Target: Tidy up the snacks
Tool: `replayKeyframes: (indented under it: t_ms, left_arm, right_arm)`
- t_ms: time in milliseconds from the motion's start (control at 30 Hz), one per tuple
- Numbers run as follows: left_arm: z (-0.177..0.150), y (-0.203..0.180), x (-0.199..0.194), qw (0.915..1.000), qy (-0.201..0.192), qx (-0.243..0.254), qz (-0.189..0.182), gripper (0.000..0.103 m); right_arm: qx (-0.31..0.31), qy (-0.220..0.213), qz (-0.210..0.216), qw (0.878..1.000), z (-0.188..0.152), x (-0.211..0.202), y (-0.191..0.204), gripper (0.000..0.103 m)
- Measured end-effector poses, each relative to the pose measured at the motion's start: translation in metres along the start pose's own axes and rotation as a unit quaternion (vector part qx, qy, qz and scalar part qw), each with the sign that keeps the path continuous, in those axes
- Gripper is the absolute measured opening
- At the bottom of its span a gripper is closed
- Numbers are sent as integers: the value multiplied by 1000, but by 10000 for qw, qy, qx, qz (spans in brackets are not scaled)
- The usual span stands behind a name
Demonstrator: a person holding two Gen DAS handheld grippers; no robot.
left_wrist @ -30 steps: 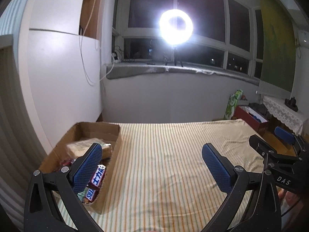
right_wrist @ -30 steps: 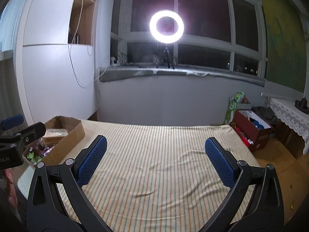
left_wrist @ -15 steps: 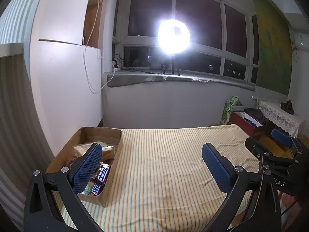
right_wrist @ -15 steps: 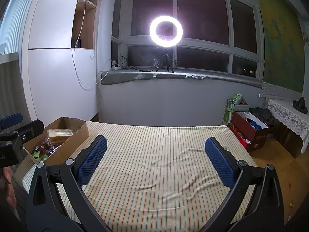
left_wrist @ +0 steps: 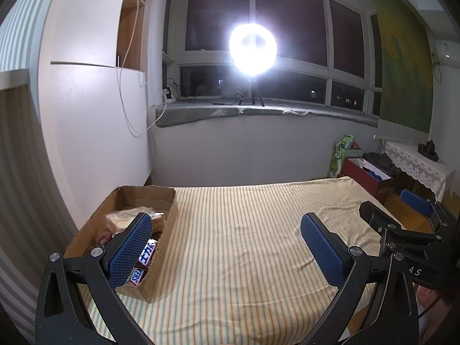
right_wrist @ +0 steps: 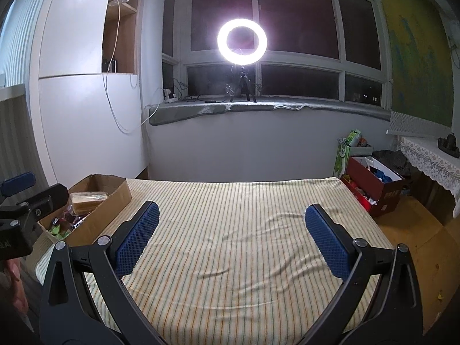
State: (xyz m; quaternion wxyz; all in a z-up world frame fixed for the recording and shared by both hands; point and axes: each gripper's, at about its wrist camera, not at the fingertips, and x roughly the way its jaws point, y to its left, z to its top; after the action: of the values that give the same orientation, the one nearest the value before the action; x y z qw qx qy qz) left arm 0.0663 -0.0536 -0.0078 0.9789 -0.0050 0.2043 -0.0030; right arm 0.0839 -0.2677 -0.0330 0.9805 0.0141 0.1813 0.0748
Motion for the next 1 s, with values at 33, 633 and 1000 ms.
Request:
replayKeyframes:
  t_ms: [33, 633, 1000]
  left_arm:
    - [0, -2, -1, 10000, -4, 10, -3, 102]
    - [3, -6, -7, 10000, -67, 9, 56, 102]
    - [5, -4, -13, 9999, -124, -12, 81, 102]
  right_arm:
    - [6, -15, -1, 10000, 0, 0, -1, 103]
    - [18, -121, 22, 9999, 2, -6, 3, 103]
    - [-7, -144, 19, 9999, 2, -11, 3, 103]
